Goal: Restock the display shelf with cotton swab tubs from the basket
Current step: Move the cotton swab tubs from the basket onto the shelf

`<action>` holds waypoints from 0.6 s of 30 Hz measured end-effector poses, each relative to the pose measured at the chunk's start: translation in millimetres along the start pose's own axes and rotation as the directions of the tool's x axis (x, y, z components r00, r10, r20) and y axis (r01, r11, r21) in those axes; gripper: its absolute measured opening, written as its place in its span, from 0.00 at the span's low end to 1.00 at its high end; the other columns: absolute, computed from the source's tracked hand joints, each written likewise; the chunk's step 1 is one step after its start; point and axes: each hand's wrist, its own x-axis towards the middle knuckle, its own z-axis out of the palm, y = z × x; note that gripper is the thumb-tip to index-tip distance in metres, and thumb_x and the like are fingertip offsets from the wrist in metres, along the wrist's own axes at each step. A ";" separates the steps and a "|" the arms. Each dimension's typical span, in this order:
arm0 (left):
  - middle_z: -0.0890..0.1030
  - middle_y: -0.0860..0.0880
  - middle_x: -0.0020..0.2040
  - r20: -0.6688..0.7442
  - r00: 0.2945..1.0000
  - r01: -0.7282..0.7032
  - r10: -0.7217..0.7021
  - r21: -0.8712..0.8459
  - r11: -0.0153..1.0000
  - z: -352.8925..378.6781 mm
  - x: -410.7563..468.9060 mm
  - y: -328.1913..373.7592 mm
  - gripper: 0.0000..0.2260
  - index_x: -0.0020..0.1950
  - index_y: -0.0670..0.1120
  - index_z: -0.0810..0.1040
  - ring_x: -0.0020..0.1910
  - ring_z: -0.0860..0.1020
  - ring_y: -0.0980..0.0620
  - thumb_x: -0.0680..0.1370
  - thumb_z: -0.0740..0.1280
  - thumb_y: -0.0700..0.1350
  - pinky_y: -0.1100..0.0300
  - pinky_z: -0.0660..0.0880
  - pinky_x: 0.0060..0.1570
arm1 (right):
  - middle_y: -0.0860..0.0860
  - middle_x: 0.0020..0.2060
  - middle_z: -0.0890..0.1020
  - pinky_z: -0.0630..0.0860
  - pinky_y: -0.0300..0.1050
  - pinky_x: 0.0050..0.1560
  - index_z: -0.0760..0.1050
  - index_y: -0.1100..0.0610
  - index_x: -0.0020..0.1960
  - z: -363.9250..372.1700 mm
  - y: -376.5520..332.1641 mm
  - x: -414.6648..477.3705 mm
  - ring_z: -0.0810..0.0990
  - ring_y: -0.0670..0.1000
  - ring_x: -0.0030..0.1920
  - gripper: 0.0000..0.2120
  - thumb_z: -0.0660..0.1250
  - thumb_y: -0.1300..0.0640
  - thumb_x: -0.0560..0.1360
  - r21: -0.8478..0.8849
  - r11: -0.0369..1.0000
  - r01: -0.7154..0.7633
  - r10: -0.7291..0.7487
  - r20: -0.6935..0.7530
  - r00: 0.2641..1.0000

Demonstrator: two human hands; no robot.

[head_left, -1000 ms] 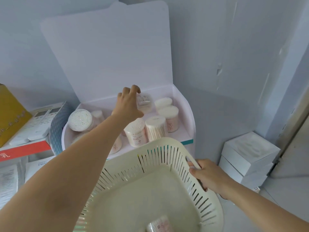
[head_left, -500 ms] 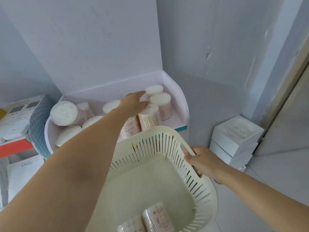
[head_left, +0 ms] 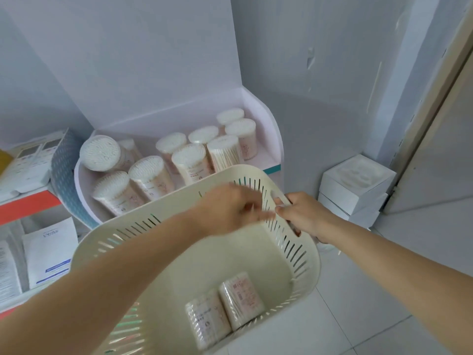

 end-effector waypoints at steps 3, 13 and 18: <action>0.75 0.56 0.60 0.581 0.792 0.214 -0.189 0.025 0.976 43.0 -32.5 -2.1 0.27 0.64 0.57 0.71 0.59 0.74 0.54 0.68 0.68 0.65 0.51 0.69 0.64 | 0.61 0.44 0.83 0.72 0.47 0.41 0.79 0.58 0.47 -0.1 1.1 -2.6 0.77 0.55 0.36 0.09 0.61 0.55 0.77 0.002 1.000 0.000 0.000 0.001 1.000; 0.65 0.49 0.70 0.786 0.611 -0.474 0.092 0.270 0.838 121.4 -74.2 -1.9 0.42 0.74 0.55 0.60 0.73 0.55 0.44 0.65 0.77 0.55 0.32 0.38 0.68 | 0.57 0.42 0.84 0.72 0.45 0.38 0.78 0.55 0.49 8.1 0.1 -15.2 0.76 0.52 0.32 0.09 0.61 0.54 0.76 -0.045 0.999 0.018 -0.016 0.039 0.999; 0.73 0.46 0.59 0.817 0.574 -0.516 0.050 0.313 0.797 135.0 -83.0 -4.6 0.37 0.66 0.47 0.66 0.60 0.70 0.43 0.62 0.79 0.51 0.49 0.66 0.61 | 0.58 0.42 0.84 0.71 0.44 0.36 0.78 0.54 0.51 11.6 -4.2 -20.1 0.74 0.51 0.30 0.09 0.61 0.53 0.77 -0.103 0.993 0.062 -0.057 0.054 0.997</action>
